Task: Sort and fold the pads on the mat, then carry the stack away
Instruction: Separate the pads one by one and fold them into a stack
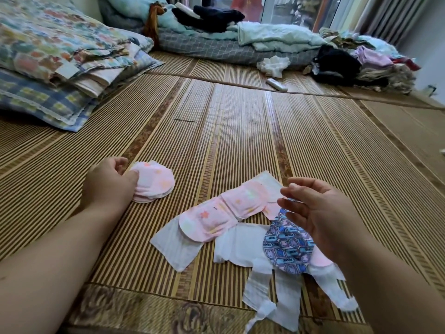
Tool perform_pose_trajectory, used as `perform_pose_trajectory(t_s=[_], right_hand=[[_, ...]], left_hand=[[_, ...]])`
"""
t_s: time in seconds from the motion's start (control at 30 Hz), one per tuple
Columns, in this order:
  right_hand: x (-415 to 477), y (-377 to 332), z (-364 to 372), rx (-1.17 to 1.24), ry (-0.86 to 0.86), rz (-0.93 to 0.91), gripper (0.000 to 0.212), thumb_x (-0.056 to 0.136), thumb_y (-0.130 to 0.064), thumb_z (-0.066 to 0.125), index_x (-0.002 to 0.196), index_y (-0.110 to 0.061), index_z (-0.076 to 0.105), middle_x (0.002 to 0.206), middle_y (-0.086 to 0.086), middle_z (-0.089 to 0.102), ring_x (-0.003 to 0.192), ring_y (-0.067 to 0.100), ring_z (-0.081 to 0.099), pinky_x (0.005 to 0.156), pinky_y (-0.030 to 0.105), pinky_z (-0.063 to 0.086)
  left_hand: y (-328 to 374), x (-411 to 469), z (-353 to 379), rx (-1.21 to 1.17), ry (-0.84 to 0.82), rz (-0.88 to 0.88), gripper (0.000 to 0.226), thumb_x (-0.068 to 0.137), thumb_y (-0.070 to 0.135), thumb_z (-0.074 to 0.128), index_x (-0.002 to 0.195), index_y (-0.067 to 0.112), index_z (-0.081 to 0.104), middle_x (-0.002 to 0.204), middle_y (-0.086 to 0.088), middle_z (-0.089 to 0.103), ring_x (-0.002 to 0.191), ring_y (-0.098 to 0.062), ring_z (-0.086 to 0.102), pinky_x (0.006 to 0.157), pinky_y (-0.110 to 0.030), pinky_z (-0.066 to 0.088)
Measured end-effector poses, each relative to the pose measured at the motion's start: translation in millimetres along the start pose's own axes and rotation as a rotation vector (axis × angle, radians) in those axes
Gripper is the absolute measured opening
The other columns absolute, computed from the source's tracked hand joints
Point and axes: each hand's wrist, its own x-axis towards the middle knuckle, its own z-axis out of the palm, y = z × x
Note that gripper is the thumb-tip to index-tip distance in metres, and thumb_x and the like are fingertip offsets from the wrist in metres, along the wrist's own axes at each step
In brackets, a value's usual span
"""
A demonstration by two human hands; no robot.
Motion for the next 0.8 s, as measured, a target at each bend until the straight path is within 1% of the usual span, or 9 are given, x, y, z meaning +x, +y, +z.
perform_pose_trajectory(t_s=[0.1,0.17,0.23,0.3,0.4,0.47,0.57,0.7,0.8], right_hand=[[-5,-2,-5,-0.037,0.027,-0.044,0.008,0.087,-0.012,0.062,0.093,-0.016,0.066,0.081,0.001,0.075,0.073,0.016,0.073,0.055,0.025,0.053],[-9,-3,-8,-0.127,0.055,-0.097,0.008,0.087,-0.013,0.063,0.093,-0.018,0.066,0.085,0.003,0.075,0.074,0.016,0.073,0.057,0.025,0.052],[-12,-2,-8,-0.261,0.068,-0.159,0.010,0.087,-0.015,0.064,0.095,-0.019,0.067,0.088,0.002,0.074,0.073,0.012,0.072,0.059,0.025,0.051],[-13,1,-4,-0.388,0.055,-0.201,0.014,0.087,-0.017,0.064,0.101,-0.018,0.066,0.089,0.000,0.072,0.073,0.010,0.071,0.062,0.026,0.052],[-13,11,4,-0.660,0.009,-0.272,0.022,0.087,-0.022,0.064,0.109,-0.020,0.067,0.095,-0.005,0.072,0.079,0.007,0.069,0.072,0.031,0.058],[-10,22,12,-0.908,-0.039,-0.341,0.027,0.088,-0.024,0.062,0.114,-0.023,0.067,0.105,-0.005,0.072,0.084,0.006,0.067,0.080,0.034,0.057],[-6,40,29,-1.155,-0.160,-0.486,0.030,0.087,-0.023,0.060,0.116,-0.020,0.068,0.118,-0.001,0.069,0.106,0.014,0.062,0.092,0.026,0.044],[1,52,49,-1.237,-0.219,-0.603,0.028,0.088,-0.031,0.055,0.106,-0.018,0.072,0.116,-0.001,0.070,0.107,0.018,0.061,0.085,0.030,0.050],[6,53,51,-1.294,-0.224,-0.596,0.029,0.086,-0.034,0.053,0.097,-0.015,0.072,0.107,0.002,0.071,0.100,0.022,0.061,0.079,0.034,0.052]], left_hand=[[16,-18,-5,-0.011,0.011,0.177,0.035,0.081,0.030,0.063,0.113,0.017,0.060,0.113,-0.015,0.057,0.082,-0.019,0.047,0.055,-0.027,0.034],[31,-38,-6,-0.032,-0.155,0.382,0.032,0.080,0.033,0.067,0.109,0.022,0.063,0.106,-0.001,0.060,0.077,-0.009,0.050,0.054,-0.020,0.032],[46,-60,-9,0.006,-0.450,0.558,0.038,0.073,0.044,0.072,0.109,0.032,0.064,0.104,0.014,0.058,0.082,0.002,0.050,0.064,-0.018,0.038],[54,-77,-8,0.196,-0.708,0.689,0.051,0.064,0.056,0.073,0.111,0.040,0.062,0.110,0.021,0.053,0.100,-0.003,0.045,0.083,-0.027,0.041],[57,-85,-8,0.354,-0.904,0.713,0.058,0.057,0.059,0.073,0.113,0.047,0.059,0.114,0.026,0.043,0.111,-0.005,0.033,0.095,-0.032,0.035],[56,-84,-8,0.324,-0.901,0.700,0.052,0.061,0.055,0.074,0.110,0.047,0.060,0.114,0.026,0.044,0.109,-0.004,0.034,0.094,-0.030,0.035],[56,-83,-5,0.284,-0.785,0.752,0.031,0.071,0.045,0.071,0.101,0.041,0.065,0.104,0.024,0.053,0.101,-0.003,0.045,0.087,-0.026,0.039],[54,-84,-2,0.278,-0.672,0.795,0.013,0.076,0.031,0.066,0.088,0.034,0.065,0.099,0.017,0.064,0.095,-0.006,0.056,0.080,-0.028,0.048],[49,-81,-6,0.293,-0.643,0.811,0.014,0.072,0.031,0.064,0.085,0.034,0.063,0.092,0.017,0.062,0.090,-0.007,0.056,0.077,-0.030,0.049]])
